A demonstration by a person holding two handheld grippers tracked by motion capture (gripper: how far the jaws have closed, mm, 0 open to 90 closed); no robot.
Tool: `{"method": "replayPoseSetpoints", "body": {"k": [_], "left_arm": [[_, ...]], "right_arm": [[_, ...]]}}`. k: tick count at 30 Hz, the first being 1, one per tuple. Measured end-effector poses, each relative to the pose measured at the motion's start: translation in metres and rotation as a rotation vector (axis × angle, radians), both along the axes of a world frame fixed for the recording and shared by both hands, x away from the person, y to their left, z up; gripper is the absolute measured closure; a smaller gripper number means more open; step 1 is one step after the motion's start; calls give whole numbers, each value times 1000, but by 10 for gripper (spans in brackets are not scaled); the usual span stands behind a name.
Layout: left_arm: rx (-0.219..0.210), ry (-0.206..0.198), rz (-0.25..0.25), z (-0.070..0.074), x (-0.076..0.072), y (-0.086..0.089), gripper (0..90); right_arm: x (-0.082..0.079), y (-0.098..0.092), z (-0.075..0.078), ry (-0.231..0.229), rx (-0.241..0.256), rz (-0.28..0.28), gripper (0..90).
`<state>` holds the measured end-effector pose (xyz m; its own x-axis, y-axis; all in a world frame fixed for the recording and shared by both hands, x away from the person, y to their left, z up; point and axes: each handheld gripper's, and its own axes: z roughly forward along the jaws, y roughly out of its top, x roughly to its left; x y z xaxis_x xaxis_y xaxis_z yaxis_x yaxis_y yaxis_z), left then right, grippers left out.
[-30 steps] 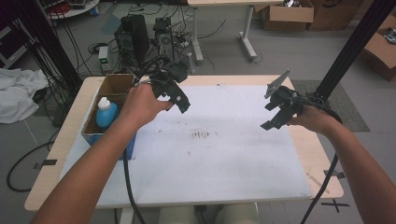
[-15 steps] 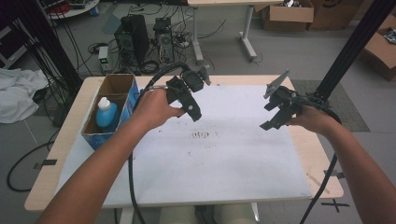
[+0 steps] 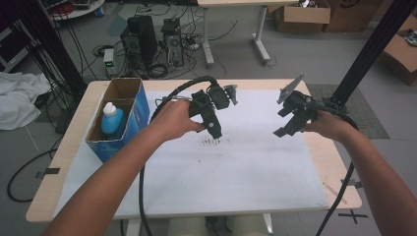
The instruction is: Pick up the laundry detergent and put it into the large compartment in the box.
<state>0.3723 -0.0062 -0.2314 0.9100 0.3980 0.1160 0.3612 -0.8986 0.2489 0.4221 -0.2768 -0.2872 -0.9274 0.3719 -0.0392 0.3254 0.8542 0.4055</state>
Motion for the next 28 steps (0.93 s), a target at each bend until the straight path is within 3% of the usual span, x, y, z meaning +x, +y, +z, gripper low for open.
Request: {"method": "replayPoseSetpoints", "body": {"k": [13,28], "left_arm": [[-2,14,-29,-6,3,-7,200],[-16,5,-1,-4,6,3,203]], "right_arm": [[0,-1,-1,4,4,0,174],[-1,2,-3,12,6,4,174]]}}
